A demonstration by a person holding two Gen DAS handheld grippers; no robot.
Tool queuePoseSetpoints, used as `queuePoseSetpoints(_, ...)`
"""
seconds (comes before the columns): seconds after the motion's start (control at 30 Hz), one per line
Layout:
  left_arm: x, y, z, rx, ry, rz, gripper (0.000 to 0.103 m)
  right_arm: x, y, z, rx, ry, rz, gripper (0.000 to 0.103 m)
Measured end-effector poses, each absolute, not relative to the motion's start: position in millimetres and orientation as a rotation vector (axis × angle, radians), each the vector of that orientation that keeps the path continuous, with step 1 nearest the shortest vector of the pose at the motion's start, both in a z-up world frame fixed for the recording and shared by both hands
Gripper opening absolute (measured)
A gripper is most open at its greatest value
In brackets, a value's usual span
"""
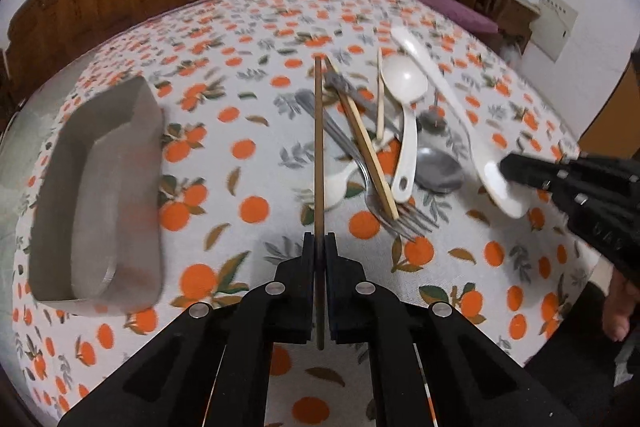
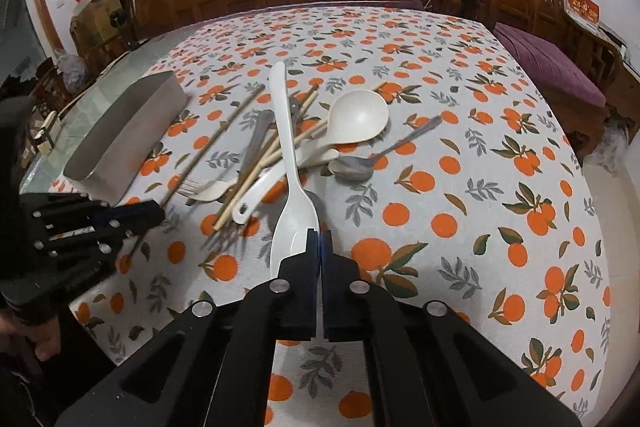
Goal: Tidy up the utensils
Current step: 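Carry the chopstick and white spoon over the metal tray with both tools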
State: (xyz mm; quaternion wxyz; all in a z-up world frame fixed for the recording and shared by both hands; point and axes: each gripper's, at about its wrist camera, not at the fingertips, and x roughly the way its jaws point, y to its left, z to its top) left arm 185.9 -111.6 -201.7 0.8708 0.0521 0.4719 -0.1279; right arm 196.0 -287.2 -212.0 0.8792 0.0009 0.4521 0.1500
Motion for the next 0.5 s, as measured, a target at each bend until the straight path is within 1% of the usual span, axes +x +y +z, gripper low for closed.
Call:
queuePoseSetpoints(0.27,182,-69,-160,0.044,0.921,-0.252,0.004,191,-268,-191,-0.001,0.908,0.340,0.002)
queuePoseSetpoints(0.5,184,-25,-146,0.049,0.900,-0.205,0.004,200,-241,-180,-0.003,0.894,0.355,0.002)
